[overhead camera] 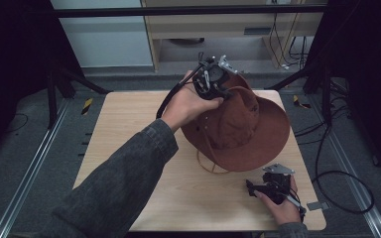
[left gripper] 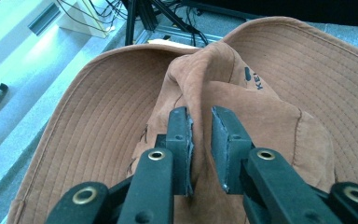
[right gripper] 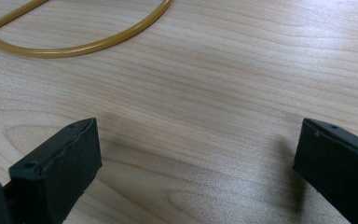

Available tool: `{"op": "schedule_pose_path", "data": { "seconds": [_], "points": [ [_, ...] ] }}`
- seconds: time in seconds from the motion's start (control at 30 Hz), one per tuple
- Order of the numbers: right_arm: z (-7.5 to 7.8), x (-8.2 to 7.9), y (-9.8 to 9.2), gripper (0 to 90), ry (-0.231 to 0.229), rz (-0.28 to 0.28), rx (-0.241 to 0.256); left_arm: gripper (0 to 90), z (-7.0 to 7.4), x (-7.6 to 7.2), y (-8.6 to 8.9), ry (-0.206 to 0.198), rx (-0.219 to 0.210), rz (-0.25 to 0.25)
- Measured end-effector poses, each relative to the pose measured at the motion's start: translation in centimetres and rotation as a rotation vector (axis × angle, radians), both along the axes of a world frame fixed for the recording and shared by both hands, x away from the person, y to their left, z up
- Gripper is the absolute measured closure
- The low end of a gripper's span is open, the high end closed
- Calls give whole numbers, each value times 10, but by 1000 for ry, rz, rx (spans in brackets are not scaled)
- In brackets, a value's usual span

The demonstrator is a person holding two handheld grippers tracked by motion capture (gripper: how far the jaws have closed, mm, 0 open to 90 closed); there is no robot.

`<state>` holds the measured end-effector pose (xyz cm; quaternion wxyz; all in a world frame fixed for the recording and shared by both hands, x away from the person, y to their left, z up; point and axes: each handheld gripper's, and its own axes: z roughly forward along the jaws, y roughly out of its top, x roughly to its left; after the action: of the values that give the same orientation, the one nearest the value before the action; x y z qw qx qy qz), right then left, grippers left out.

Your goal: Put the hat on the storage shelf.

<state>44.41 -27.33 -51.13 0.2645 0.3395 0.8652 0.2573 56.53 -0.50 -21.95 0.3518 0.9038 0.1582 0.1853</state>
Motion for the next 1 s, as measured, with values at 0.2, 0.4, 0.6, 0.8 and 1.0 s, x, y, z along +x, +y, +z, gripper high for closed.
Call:
{"op": "schedule_pose_path", "data": {
  "seconds": [0.2,0.4,0.6,0.8,1.0],
  "points": [
    [0,0,0,7,0,0,0,768,0,-1,1,-2,-3,5],
    [0,0,0,7,0,0,0,758,0,-2,2,-14,-16,14],
    [0,0,0,7,0,0,0,720,1,-4,4,-20,-24,17],
    [0,0,0,7,1,1,1,605,5,-8,7,-46,-37,29],
    [0,1,0,7,-8,2,-9,460,4,-10,10,-50,-41,38]
  ]
}}
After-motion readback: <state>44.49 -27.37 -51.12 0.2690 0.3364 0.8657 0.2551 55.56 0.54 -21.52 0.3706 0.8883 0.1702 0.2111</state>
